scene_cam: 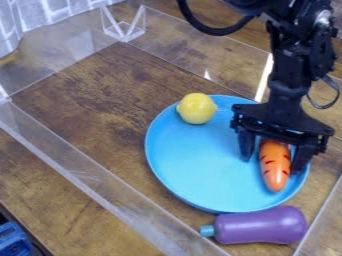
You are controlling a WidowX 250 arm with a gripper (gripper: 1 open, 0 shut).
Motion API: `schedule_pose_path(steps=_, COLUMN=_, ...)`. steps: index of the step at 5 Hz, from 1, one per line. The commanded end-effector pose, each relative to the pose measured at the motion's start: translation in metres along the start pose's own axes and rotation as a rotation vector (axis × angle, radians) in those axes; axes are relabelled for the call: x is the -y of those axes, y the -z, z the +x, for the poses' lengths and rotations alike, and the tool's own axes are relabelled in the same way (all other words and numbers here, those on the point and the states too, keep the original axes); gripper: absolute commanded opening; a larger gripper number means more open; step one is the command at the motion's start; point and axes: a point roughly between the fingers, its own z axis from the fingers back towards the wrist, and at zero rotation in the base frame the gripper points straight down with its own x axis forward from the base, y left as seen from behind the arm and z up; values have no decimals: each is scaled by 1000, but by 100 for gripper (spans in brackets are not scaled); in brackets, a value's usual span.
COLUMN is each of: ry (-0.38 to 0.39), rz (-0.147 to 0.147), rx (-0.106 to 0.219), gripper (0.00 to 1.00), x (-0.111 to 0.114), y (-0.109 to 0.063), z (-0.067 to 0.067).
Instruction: Move the carrot to the left side
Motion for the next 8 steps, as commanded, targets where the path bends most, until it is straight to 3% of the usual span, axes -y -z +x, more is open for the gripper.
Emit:
schedule_pose_path(steps=1, ry=-5, rz=-23, rx=51, gripper=100, x=25, y=-7, z=10)
schedule_pose_path(steps=2, ry=-36, rz=-14, rx=52, gripper=100, x=37, y=2, z=13)
schedule_pose_path(steps=5, ry=182, rz=-28, rx=13, gripper=100, x=41, y=28, z=13)
schedule_pose_path(steps=7, ry=187, rz=-18, rx=0, gripper=100, x=30, y=39, z=21)
schedule_pose_path(steps=8, ry=191, rz=-13, rx=-5, gripper=100, x=33, y=44, z=17)
